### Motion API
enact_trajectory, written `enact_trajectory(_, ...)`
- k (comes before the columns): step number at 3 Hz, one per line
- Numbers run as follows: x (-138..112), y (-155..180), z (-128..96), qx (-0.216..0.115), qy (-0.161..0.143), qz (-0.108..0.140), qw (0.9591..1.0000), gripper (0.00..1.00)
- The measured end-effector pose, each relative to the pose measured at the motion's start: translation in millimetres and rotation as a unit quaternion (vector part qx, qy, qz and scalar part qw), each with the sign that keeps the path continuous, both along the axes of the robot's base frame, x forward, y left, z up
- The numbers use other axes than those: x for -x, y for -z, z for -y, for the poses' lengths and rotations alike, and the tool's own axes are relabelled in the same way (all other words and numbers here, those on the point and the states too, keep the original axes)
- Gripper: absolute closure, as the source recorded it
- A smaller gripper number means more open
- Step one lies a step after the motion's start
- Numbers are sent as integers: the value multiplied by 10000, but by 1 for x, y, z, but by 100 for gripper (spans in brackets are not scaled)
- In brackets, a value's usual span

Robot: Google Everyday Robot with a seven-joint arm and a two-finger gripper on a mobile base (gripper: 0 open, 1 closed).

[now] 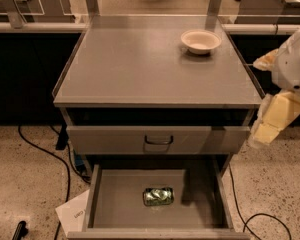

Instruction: Pick green can from middle drawer and place on counter

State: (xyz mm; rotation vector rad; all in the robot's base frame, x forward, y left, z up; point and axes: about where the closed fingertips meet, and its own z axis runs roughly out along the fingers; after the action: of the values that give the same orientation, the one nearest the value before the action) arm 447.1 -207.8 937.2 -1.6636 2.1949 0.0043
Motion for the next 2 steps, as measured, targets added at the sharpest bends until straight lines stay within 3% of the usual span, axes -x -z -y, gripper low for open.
enact_trajectory(1,-9,34,-5,-481,133,39,9987,0)
enact_trajectory(2,-19,67,-18,-781,98,-105,9968,0)
